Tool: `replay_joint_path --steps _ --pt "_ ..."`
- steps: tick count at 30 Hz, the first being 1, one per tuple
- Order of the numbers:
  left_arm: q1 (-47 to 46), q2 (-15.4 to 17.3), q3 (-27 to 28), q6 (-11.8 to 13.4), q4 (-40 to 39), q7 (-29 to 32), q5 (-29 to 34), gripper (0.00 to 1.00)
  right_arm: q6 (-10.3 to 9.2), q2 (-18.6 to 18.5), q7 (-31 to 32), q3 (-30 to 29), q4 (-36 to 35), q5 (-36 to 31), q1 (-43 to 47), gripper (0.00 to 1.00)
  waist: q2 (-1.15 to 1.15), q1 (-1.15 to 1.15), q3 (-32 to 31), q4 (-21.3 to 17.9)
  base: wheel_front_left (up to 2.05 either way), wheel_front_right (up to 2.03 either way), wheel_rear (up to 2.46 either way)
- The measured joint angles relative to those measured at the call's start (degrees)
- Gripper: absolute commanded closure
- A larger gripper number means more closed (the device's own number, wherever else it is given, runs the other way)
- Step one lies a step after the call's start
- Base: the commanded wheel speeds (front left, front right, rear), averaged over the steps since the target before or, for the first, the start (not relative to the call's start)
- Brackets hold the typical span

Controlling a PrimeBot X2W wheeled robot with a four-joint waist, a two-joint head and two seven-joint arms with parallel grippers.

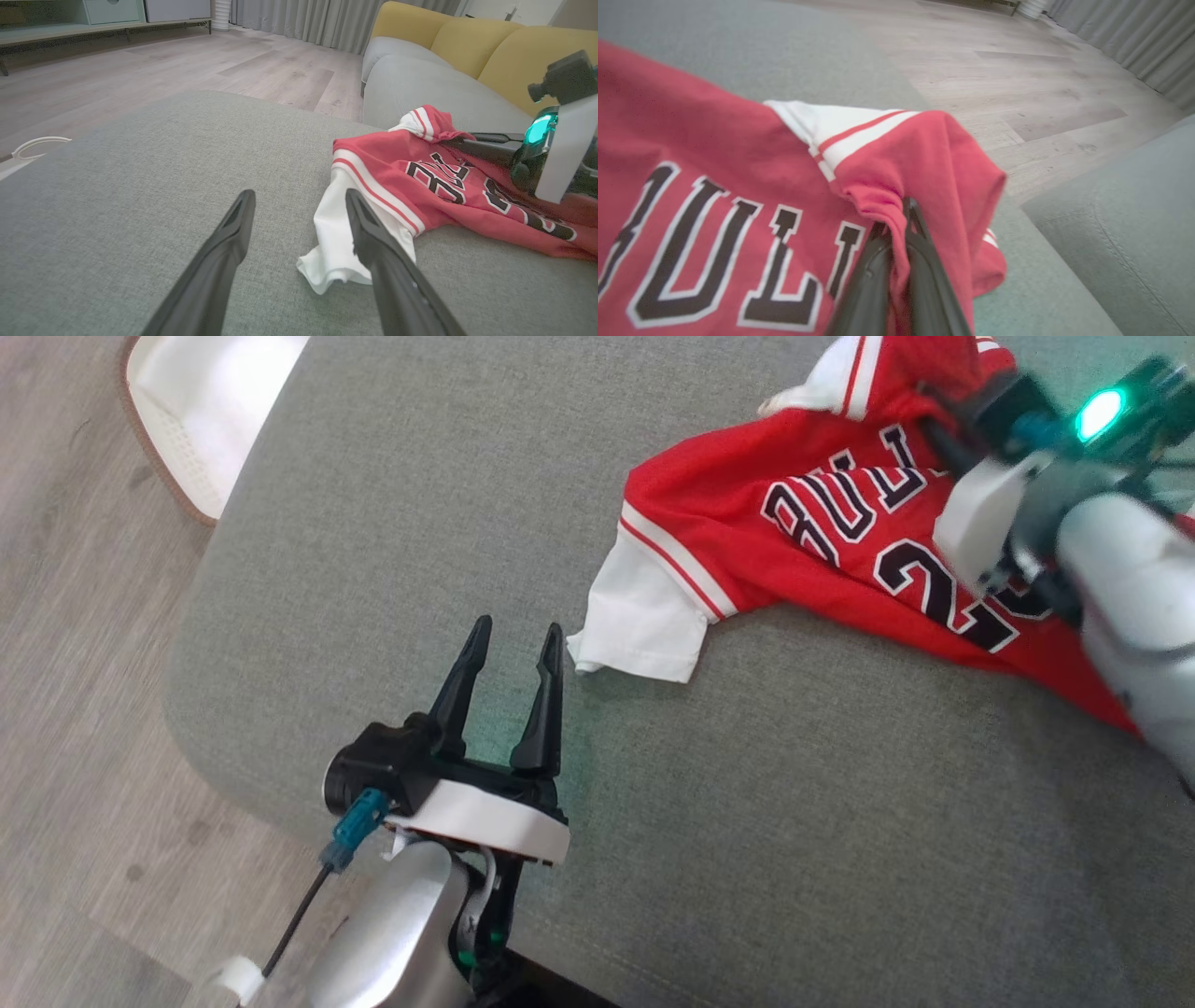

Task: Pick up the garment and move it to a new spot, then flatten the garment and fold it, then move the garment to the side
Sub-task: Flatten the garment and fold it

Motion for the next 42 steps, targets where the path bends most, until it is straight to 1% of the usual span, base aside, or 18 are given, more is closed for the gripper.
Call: replay_joint_path --steps 4,8,14,15,16,17,21,24,26,28,31,34,35,36,39,41,42 --pt "0.0 0.0 0.0 0.1 0.0 0.0 0.0 0.00 0.00 0.4 -1.8 -2.5 2.9 1.9 -3.3 1.00 0.00 -0.01 -0.2 -0.1 0.00 0.00 0.00" --pt "0.0 0.0 -0.4 0.5 -0.1 0.0 -0.5 0.00 0.00 0.1 -3.4 -4.6 6.5 1.7 -8.6 1.00 0.00 -0.01 -0.2 0.0 0.00 0.00 0.00" --pt "-0.4 -0.1 -1.7 0.5 -0.6 0.0 -1.2 0.00 0.00 0.1 -6.8 -9.1 12.7 -1.7 -17.3 1.00 0.00 -0.01 0.3 0.8 0.00 0.00 0.00" --pt "-0.4 -0.1 -1.7 0.5 -0.6 0.0 -1.2 0.00 0.00 0.2 -7.1 -9.6 13.8 -2.4 -18.3 0.85 0.00 -0.01 0.4 0.9 0.00 0.00 0.00" --pt "-0.5 -0.1 -1.7 0.5 -0.6 0.0 -1.3 0.00 0.00 0.2 -7.4 -10.0 14.8 -3.4 -19.1 0.22 0.00 -0.01 0.5 0.9 0.00 0.00 0.00" --pt "-0.5 -0.1 -1.7 0.5 -0.6 0.0 -1.5 0.00 0.00 0.5 -7.7 -10.7 15.9 -4.0 -19.5 0.00 0.00 -0.01 0.5 1.0 0.00 0.00 0.00" --pt "-0.8 -0.1 -1.6 0.6 -0.6 0.0 -1.5 0.00 0.00 2.0 -8.6 -12.2 18.2 -5.4 -19.4 0.00 0.00 -0.01 0.1 0.6 0.00 0.00 0.00" --pt "-1.0 -0.1 -1.1 0.6 -0.6 0.0 -1.3 0.00 0.00 3.5 -9.3 -13.6 18.2 -6.3 -18.9 0.00 0.00 -0.01 -0.3 -0.4 0.00 0.00 0.00" --pt "-1.0 -0.1 0.0 0.6 -0.5 0.0 -0.7 0.00 0.00 4.2 -9.5 -15.1 17.6 -6.3 -16.9 0.00 0.00 -0.01 -0.8 -1.3 0.00 0.00 0.00" --pt "-1.0 -0.1 1.1 0.6 -0.3 0.0 0.1 0.00 0.00 4.3 -9.5 -17.5 14.4 -6.1 -14.0 0.00 0.00 -0.01 -1.5 -2.5 0.00 0.00 0.00" --pt "-1.0 -0.1 3.2 0.5 -0.1 0.0 1.5 0.00 0.00 4.3 -9.5 -21.2 7.3 -6.4 -8.7 0.00 0.00 -0.01 -2.6 -4.8 0.00 0.00 0.00" --pt "-0.9 -0.2 5.6 0.4 0.5 0.0 3.2 0.00 0.00 5.2 -9.6 -27.0 0.3 -6.8 -2.0 0.00 0.00 -0.01 -4.1 -7.5 0.00 0.00 0.00" --pt "-0.8 -0.1 6.2 0.2 0.7 0.0 3.8 0.00 0.00 5.6 -9.6 -29.0 -1.6 -7.0 0.6 0.00 0.00 -0.01 -4.7 -8.5 0.00 0.00 0.00" --pt "-0.8 -0.1 6.2 0.2 0.7 0.0 3.8 0.00 0.00 5.6 -9.6 -29.0 -1.6 -7.0 0.6 0.00 0.00 -0.01 -4.7 -8.5 0.00 0.00 0.00" --pt "0.3 -0.1 8.7 -0.3 1.2 0.0 5.4 0.00 0.00 7.4 -9.6 -33.8 -6.4 -9.1 8.9 0.00 0.00 -0.02 -6.5 -11.6 0.00 0.00 0.00" --pt "1.6 -0.1 10.3 -0.6 1.5 0.0 6.3 0.00 0.00 8.6 -9.6 -35.5 -8.0 -11.0 14.2 0.00 0.00 -0.02 -7.9 -13.8 0.00 0.00 0.00" --pt "2.9 0.0 11.9 -0.9 1.5 0.0 7.0 0.00 0.00 10.2 -9.6 -37.5 -8.8 -12.0 18.7 0.00 0.00 -0.02 -9.3 -16.0 0.00 0.00 0.00"
